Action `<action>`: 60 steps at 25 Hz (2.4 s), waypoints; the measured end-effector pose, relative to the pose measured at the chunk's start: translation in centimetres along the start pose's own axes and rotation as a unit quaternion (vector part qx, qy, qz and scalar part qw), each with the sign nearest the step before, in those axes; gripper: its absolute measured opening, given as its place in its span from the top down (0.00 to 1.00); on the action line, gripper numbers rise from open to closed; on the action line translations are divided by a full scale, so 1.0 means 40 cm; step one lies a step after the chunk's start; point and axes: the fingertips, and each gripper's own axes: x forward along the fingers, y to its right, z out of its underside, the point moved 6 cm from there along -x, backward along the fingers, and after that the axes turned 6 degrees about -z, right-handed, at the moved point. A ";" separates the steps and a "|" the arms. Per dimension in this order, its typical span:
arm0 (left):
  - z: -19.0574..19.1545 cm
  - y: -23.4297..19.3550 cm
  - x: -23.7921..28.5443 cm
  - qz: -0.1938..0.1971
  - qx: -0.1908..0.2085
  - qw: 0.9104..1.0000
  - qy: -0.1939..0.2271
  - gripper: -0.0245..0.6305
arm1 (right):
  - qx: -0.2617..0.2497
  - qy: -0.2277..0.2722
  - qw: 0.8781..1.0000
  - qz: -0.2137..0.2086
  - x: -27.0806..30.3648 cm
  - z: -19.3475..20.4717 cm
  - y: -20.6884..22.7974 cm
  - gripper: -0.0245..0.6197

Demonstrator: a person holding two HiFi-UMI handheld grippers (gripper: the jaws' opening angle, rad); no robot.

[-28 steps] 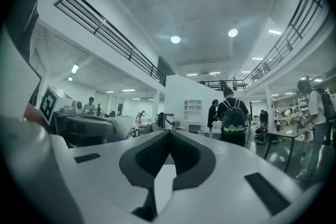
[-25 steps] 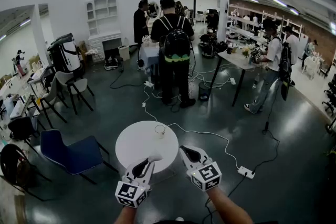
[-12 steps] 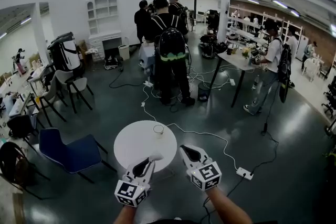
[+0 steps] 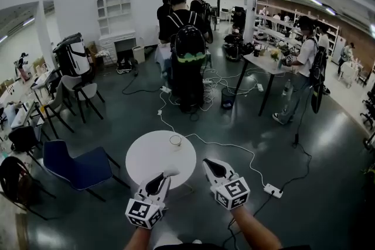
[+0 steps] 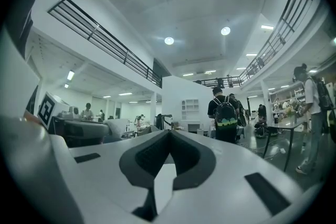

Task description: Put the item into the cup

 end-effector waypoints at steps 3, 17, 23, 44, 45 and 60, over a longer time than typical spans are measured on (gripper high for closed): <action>0.012 0.002 0.011 0.000 0.001 1.000 -0.004 0.87 | 0.016 0.003 1.000 0.003 0.001 0.013 0.021 0.94; 0.025 -0.034 0.088 -0.002 -0.002 1.000 -0.007 0.87 | 0.016 -0.006 1.000 0.004 0.049 0.031 0.083 0.94; 0.021 -0.068 0.140 -0.004 -0.006 1.000 -0.008 0.87 | 0.005 -0.014 1.000 0.005 0.094 0.025 0.122 0.94; 0.004 -0.277 0.410 0.007 -0.003 1.000 -0.007 0.87 | 0.004 -0.024 1.000 0.008 0.369 0.021 0.299 0.94; 0.002 -0.288 0.425 0.009 -0.003 1.000 -0.007 0.87 | 0.004 -0.024 1.000 0.008 0.384 0.018 0.309 0.94; -0.006 -0.506 0.635 0.020 -0.011 1.000 -0.013 0.87 | 0.007 -0.035 0.999 0.015 0.651 0.006 0.447 0.94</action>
